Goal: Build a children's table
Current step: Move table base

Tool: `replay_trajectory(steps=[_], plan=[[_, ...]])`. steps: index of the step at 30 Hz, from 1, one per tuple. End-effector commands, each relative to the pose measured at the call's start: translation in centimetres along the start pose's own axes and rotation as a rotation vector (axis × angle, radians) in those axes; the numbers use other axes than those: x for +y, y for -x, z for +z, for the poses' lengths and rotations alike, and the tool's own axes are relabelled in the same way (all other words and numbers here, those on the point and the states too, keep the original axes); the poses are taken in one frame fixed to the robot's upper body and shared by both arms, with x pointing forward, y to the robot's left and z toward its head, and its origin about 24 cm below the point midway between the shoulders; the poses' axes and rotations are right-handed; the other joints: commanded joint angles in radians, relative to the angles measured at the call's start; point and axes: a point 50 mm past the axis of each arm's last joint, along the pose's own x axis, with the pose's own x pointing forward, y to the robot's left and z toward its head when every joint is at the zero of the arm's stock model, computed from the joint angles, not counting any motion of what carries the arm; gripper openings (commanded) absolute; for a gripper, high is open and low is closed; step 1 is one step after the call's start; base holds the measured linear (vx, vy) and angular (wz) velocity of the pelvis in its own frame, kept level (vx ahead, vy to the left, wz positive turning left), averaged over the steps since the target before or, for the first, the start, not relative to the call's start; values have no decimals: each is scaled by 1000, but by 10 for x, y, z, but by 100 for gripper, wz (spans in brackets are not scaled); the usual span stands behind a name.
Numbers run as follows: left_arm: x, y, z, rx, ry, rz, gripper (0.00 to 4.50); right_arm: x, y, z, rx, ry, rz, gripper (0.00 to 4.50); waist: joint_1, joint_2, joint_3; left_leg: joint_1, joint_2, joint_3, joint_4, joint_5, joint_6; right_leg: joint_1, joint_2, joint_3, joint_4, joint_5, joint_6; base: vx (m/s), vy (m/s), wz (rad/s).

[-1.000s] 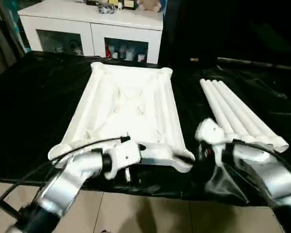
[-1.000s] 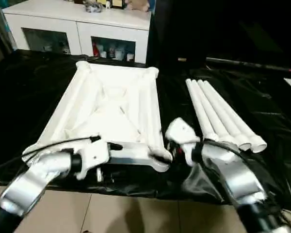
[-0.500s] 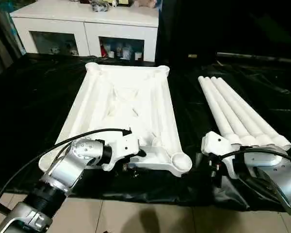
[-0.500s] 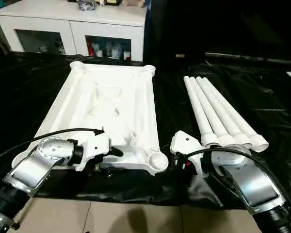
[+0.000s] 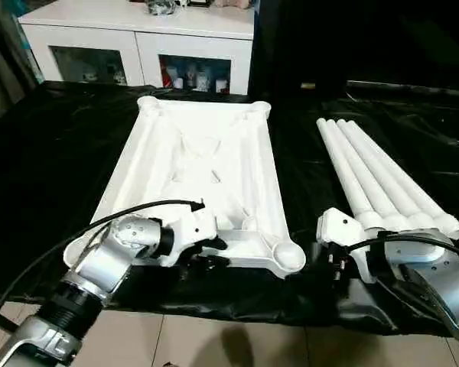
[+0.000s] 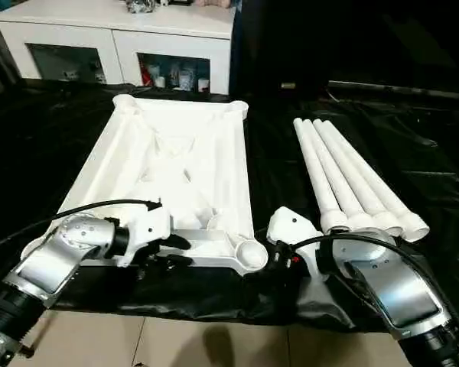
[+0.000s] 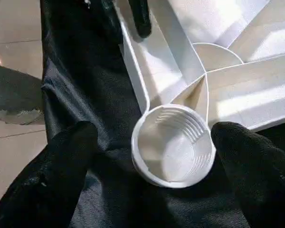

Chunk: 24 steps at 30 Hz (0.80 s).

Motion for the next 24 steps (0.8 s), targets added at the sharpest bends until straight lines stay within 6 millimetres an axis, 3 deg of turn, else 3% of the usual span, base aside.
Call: replay_trajectory(steps=[1,7,12,19,22,24], plan=[[-2,0,-2,33,-15,-16,120,1,-1,5,-5,15,15,430,5,-1,-53,13,52,-20,-73,-265,20,40,-83,62,-89,-303,-150,0,0,0],[1,0,-6,59,-31,14,56,2,-3,6,-11,7,26,430,11,-1,-55,12,52,-19,-72,-253,19,40,-83,63,-86,-275,-156,0,0,0],[18,5,-5,57,-100,159,28,1,-4,6,-12,8,11,430,10,0,-54,10,50,-21,-73,-271,15,41,-82,60,-91,-301,-139,0,0,0],[41,27,-7,126,-203,285,1,1,-6,7,-11,7,4,430,-8,-2,-56,-3,44,-26,-73,-257,12,49,-82,54,-92,-342,-98,0,0,0],[48,33,-6,89,-296,322,1,1,-7,7,-11,14,2,430,-3,-1,-61,10,46,-21,-66,-237,22,39,-80,58,-90,-266,-129,0,0,0],[50,36,-5,38,-342,328,1,0,-7,8,-10,17,-1,430,2,3,-67,6,48,-21,-63,-186,35,43,-75,57,-72,-108,-171,0,0,0]])
